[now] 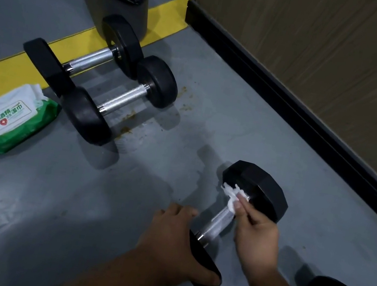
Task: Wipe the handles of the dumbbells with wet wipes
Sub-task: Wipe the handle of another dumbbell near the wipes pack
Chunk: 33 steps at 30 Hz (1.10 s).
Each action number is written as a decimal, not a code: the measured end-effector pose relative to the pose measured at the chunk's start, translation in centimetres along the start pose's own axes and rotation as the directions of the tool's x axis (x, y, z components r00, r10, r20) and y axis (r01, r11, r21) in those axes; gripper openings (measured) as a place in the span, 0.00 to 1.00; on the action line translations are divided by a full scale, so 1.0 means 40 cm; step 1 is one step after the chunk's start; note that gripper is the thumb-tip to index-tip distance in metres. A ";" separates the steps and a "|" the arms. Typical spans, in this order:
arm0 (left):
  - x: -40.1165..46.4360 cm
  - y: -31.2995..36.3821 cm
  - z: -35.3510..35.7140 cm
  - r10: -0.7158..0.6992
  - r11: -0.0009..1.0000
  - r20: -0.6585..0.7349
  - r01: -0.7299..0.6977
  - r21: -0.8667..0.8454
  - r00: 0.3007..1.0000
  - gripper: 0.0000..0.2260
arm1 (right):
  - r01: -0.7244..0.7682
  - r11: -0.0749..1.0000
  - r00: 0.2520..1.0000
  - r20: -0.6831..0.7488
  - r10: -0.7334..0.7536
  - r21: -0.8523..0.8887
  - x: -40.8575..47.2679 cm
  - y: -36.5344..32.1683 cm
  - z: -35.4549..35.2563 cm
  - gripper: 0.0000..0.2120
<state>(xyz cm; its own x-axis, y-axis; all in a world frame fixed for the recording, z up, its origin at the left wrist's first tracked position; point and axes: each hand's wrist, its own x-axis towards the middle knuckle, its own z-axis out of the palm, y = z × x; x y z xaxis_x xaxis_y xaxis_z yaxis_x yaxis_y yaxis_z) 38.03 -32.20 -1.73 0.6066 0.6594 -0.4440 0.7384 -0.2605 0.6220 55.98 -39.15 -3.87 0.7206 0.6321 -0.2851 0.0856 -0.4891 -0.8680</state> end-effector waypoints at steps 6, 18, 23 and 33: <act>-0.001 0.003 -0.003 0.055 0.998 -0.022 -0.055 -0.001 0.998 0.48 | 0.142 0.980 0.913 0.402 -0.074 -0.142 -0.045 0.011 0.015 0.11; -0.003 0.003 0.000 0.019 1.000 -0.017 -0.019 0.003 1.000 0.49 | 0.248 0.948 0.895 0.422 -0.146 -0.198 -0.010 0.013 -0.010 0.06; -0.007 0.006 -0.006 0.005 1.000 -0.015 -0.005 0.004 1.000 0.50 | 0.054 0.999 0.994 0.099 -0.053 -0.008 0.001 0.024 -0.002 0.10; -0.011 0.005 0.004 -0.003 1.000 -0.036 0.002 -0.011 0.999 0.49 | 0.102 0.989 0.994 0.034 -0.099 -0.107 0.023 0.012 -0.011 0.08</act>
<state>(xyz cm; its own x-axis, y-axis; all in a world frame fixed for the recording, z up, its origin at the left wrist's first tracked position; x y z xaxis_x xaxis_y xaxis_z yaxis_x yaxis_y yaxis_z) 37.94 -32.65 -1.51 0.5939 0.6848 -0.4223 0.7364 -0.2512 0.6282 56.99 -39.05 -4.40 0.6848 0.6975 -0.2110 0.2323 -0.4834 -0.8440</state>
